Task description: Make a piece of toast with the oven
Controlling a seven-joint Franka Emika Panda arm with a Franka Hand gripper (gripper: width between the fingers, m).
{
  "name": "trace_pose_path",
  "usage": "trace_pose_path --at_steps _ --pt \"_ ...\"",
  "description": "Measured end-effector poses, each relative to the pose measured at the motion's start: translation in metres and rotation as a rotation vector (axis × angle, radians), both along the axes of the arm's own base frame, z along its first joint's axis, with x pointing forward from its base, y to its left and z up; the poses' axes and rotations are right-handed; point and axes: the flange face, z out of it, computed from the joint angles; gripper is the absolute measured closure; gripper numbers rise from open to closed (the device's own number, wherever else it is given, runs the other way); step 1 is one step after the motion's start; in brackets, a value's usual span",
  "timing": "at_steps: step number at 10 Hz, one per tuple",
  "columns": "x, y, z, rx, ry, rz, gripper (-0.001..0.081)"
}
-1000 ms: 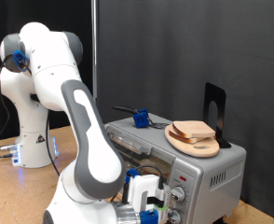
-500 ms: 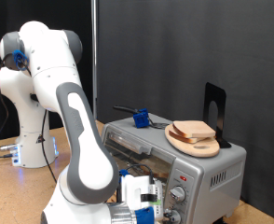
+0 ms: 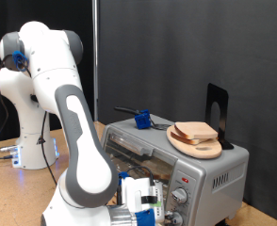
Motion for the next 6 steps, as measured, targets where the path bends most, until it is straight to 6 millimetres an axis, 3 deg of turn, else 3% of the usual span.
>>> trace_pose_path --at_steps 1,2,3,4,5,6 --pt "0.006 -0.005 0.002 -0.014 -0.006 -0.038 0.0598" --pt "0.009 -0.009 0.004 -0.024 -0.006 -0.056 0.0598" --pt "0.010 -0.011 0.005 -0.024 0.000 -0.061 0.0453" --pt "0.010 -0.014 0.006 -0.016 0.011 -0.066 0.0453" --pt "0.010 -0.018 0.008 0.004 0.027 -0.064 0.0274" --pt "0.007 -0.023 0.012 0.037 0.057 -0.053 0.0274"
